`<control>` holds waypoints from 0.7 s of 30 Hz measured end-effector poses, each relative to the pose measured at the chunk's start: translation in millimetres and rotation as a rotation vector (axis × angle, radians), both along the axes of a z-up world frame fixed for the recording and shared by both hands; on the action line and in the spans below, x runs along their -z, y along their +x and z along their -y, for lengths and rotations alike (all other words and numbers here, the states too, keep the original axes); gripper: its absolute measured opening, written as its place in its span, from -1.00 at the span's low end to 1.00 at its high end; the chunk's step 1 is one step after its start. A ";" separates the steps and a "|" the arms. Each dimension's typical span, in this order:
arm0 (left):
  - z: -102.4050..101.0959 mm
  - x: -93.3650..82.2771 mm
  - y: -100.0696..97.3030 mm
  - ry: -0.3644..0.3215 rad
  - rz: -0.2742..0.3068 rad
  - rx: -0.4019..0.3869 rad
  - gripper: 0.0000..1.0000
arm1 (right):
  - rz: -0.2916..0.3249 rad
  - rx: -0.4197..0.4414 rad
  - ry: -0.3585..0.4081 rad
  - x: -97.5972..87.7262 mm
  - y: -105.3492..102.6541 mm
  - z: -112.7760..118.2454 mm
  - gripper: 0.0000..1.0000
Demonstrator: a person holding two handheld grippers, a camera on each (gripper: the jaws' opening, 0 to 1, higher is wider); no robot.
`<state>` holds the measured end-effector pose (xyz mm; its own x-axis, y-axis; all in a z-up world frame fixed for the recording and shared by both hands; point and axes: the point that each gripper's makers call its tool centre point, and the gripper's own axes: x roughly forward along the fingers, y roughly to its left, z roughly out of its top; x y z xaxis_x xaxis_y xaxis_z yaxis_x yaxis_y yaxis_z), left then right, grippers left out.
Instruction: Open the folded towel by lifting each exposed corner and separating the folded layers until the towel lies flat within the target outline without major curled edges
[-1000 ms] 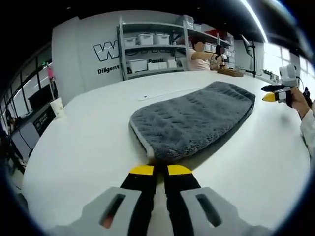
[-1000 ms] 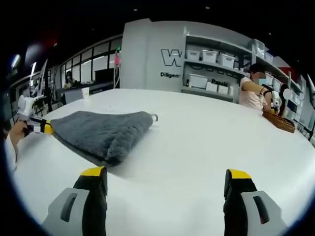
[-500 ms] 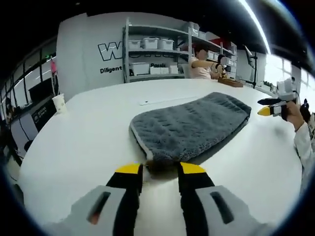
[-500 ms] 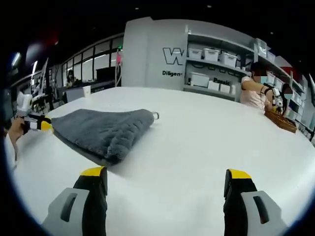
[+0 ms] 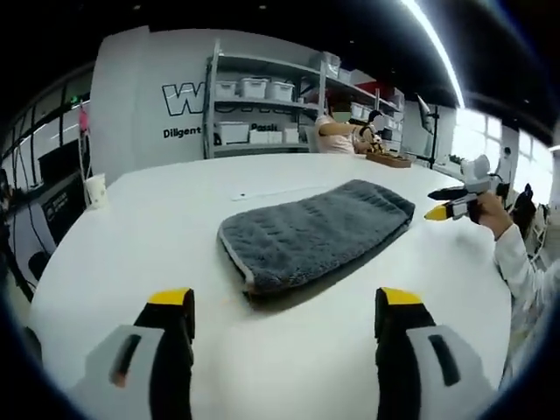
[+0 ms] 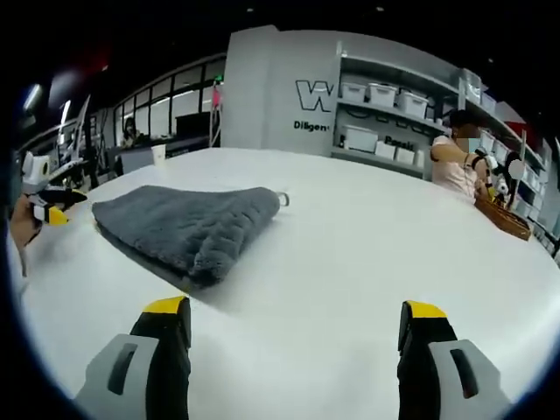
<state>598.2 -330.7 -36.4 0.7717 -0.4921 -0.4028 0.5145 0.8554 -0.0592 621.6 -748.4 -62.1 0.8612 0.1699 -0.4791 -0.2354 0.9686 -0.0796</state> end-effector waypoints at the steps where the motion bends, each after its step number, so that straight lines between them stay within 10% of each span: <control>1: -0.8 -0.9 -3.2 -0.001 0.001 0.004 0.74 | -0.002 0.002 -0.004 0.5 0.1 0.4 0.98; 21: -18.6 -9.4 -35.8 -0.003 0.031 0.034 0.98 | -0.038 0.010 -0.048 11.5 4.9 2.9 0.98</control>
<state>562.4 -312.1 -27.0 0.7663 -0.5195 -0.3780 0.5452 0.8371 -0.0452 626.5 -751.3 -73.7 0.8437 0.1372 -0.5189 -0.2294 0.9662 -0.1175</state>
